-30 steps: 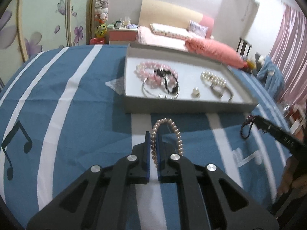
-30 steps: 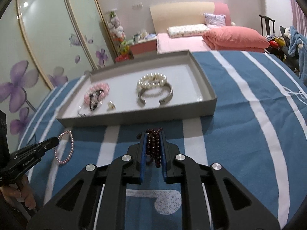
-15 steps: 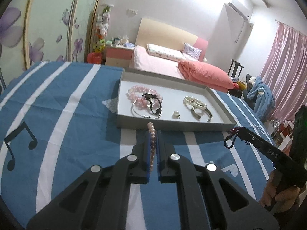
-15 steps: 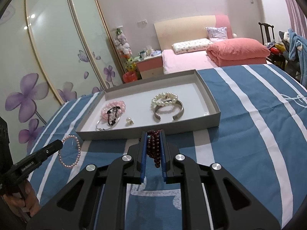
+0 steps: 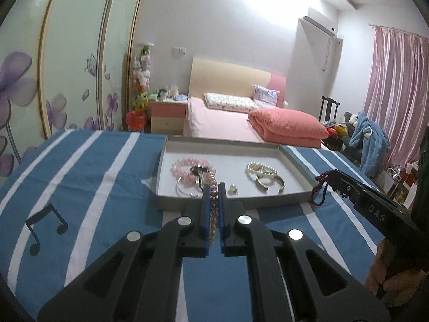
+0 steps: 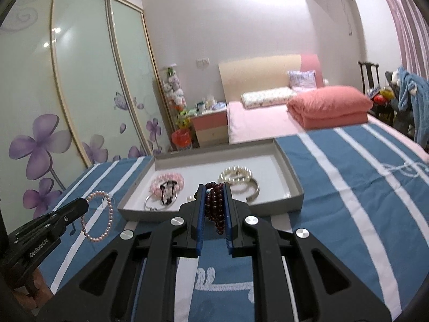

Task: Organize jewelry
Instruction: 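Carry the pink pearl necklace and dark beads into the tray and open both tools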

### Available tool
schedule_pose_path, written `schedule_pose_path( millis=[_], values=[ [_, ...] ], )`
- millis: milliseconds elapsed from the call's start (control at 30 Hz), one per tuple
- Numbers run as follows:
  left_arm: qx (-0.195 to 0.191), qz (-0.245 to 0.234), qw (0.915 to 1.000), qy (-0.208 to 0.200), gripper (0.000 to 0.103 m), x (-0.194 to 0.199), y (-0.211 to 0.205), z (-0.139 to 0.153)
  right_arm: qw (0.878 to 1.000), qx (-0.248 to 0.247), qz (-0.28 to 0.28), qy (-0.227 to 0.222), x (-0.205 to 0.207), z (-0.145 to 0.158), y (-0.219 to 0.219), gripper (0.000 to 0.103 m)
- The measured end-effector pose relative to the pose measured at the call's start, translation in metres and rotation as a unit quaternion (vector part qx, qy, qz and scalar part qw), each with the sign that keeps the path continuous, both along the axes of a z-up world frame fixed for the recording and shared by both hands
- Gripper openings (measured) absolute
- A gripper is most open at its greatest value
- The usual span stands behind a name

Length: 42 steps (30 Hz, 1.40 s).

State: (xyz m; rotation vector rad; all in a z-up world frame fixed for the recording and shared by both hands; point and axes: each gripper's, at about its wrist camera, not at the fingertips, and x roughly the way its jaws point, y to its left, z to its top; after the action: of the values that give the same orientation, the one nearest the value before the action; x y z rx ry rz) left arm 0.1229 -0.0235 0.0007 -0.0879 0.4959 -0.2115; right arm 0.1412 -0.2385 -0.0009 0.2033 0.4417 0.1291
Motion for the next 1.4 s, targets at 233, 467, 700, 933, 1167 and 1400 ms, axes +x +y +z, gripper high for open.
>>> schedule_pose_path(
  millis=[233,467,700,933,1167,1400],
  values=[
    [0.019,0.015,0.9990,-0.037,0.006,-0.007,-0.007,0.013,0.998,-0.032,-0.018,-0.047,-0.008,0.009,0.007,0.013],
    [0.035,0.028,0.9970,-0.064,0.006,-0.008,-0.015,0.022,0.995,-0.054,-0.036,-0.082,-0.011,0.018,0.011,0.013],
    [0.039,0.036,0.9959,-0.073,0.006,0.001,-0.016,0.027,0.992,-0.060,-0.045,-0.102,-0.007,0.025,0.011,0.013],
    [0.042,0.042,0.9952,-0.078,0.006,0.011,-0.015,0.029,0.991,-0.059,-0.051,-0.109,0.002,0.027,0.006,0.013],
    [0.040,0.038,0.9960,-0.070,0.006,0.023,-0.018,0.025,0.991,-0.059,-0.051,-0.108,0.002,0.027,0.006,0.013],
    [0.033,0.029,0.9975,-0.055,0.006,0.057,-0.019,0.021,0.992,-0.059,-0.056,-0.094,0.035,0.028,0.003,0.013]
  ],
)
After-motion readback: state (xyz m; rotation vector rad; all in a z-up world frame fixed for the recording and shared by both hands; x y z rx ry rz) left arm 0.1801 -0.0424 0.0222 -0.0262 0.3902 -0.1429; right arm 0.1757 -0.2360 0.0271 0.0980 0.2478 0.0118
